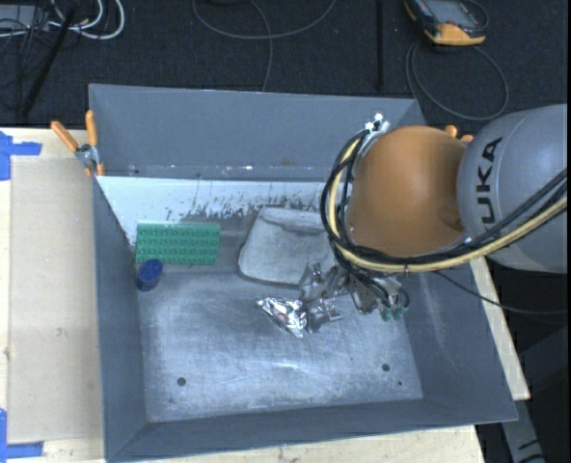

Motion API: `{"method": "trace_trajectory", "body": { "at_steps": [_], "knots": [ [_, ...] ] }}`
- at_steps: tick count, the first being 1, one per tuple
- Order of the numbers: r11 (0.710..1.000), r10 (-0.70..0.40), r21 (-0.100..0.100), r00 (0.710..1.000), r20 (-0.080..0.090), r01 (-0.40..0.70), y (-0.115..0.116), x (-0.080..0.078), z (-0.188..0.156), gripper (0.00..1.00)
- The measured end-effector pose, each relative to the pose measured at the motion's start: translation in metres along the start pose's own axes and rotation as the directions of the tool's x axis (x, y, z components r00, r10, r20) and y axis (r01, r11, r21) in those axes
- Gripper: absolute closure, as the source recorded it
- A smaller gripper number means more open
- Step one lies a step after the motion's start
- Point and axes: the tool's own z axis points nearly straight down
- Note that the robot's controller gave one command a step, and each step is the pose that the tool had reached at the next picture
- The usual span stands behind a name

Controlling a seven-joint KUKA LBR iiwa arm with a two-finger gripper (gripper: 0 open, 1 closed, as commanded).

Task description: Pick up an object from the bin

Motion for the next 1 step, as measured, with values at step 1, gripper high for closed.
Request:
{"method": "trace_trajectory", "body": {
  "at_steps": [1],
  "knots": [
    [1.000,0.007,-0.001,1.000,-0.004,-0.007,-0.0063,-0.0008,-0.0405,1.00]
  ]
}}
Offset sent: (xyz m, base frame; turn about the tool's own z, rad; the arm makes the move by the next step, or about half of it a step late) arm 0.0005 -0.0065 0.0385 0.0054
